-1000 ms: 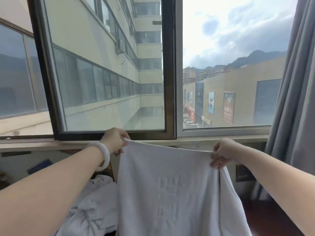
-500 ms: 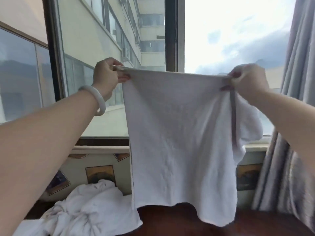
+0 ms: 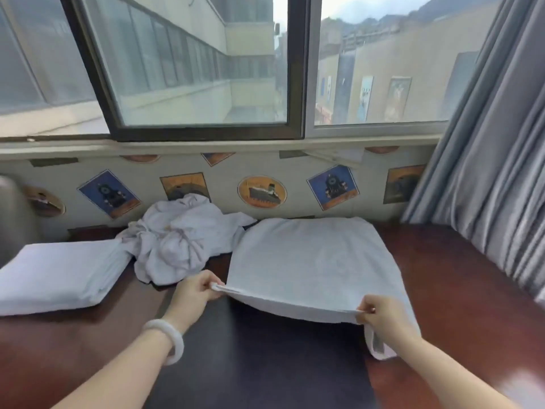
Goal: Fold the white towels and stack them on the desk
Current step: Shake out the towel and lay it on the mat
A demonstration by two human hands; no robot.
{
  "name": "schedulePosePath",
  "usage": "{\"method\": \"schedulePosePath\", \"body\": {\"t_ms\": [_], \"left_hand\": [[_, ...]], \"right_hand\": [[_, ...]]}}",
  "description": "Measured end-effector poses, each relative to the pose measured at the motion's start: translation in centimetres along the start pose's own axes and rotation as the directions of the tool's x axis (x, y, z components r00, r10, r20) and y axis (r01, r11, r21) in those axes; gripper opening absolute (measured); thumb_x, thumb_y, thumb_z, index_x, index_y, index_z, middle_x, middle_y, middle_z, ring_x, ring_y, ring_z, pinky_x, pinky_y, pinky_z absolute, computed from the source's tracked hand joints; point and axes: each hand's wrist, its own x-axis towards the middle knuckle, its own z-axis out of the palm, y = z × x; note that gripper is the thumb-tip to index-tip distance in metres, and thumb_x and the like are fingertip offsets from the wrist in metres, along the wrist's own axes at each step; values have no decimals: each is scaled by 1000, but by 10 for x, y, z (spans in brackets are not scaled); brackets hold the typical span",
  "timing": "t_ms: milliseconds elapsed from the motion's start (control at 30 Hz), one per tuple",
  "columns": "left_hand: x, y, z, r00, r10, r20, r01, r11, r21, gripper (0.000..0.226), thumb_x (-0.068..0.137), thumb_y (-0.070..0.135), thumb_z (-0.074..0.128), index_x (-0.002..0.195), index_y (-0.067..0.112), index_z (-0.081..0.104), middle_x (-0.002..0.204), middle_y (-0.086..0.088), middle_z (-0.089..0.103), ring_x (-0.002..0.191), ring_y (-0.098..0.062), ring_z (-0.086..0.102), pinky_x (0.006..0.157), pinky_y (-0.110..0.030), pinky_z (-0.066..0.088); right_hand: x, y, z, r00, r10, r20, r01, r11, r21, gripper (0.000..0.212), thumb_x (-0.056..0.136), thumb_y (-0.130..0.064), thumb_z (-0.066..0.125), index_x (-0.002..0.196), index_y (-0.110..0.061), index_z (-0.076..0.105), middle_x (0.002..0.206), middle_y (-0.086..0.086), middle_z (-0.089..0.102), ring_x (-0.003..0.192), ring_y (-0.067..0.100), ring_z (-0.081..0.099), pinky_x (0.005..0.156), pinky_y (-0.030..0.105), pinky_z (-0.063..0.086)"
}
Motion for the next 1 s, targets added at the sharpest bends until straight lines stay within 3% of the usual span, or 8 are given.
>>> {"method": "schedulePosePath", "body": {"t_ms": [167,267,367,533,633,733,900,1000], "left_hand": [[-75,-72,16,980,-191,54,187,979,79,13,80,-2,75,76,10,72,84,-2,74,83,-16,66,61,-6,42],[-115,-105,19,957,-273,99,258,955,145,24,81,-10,69,71,12,70,91,2,73,91,-15,68,68,-4,44],[-150,-138,28,935,-329,132,289,923,254,40,85,-11,58,68,25,67,102,6,69,99,-14,63,79,-17,45],[-186,-171,37,938,-270,217,145,875,463,20,82,30,40,84,41,56,104,4,63,100,-17,60,93,-30,47],[-193,-179,39,950,-223,216,91,865,494,20,97,18,48,96,35,58,104,6,61,96,-4,57,86,-10,42],[-192,-191,34,958,-213,193,90,860,502,36,89,-10,59,93,25,66,116,3,56,97,-3,44,94,-6,30],[-183,-163,54,982,-121,144,2,771,637,43,76,-19,53,86,18,72,120,1,56,114,-21,45,104,-34,39],[-170,-124,111,956,-14,293,-175,773,609,39,87,-6,50,117,14,65,139,-2,48,133,-24,40,111,-31,30]], "right_hand": [[-58,52,58,981,133,139,-112,982,-151,13,74,1,72,68,-8,64,66,6,65,63,20,60,58,27,40],[-88,65,78,987,80,138,-32,947,-318,12,81,-8,64,73,-16,61,75,0,64,70,19,57,61,30,40],[-118,78,99,978,-6,207,121,828,-547,14,85,-12,58,74,-17,53,85,-6,54,69,19,52,61,32,38],[-161,117,146,965,-47,258,208,738,-642,54,53,-2,81,58,-19,30,68,-5,31,50,18,36,39,31,26],[-170,119,154,982,-79,174,170,782,-599,58,47,11,82,56,-18,33,66,-7,28,48,16,27,36,28,24],[-170,117,151,989,-94,117,143,833,-534,37,69,7,77,58,-13,48,67,-6,37,49,17,37,40,31,35],[-176,126,155,993,-90,74,115,862,-494,13,86,-4,68,77,-13,68,84,-6,52,65,18,54,53,32,49],[-181,123,154,993,-58,101,95,901,-424,27,88,1,59,96,-18,77,103,-9,57,83,17,62,69,29,53]]}}
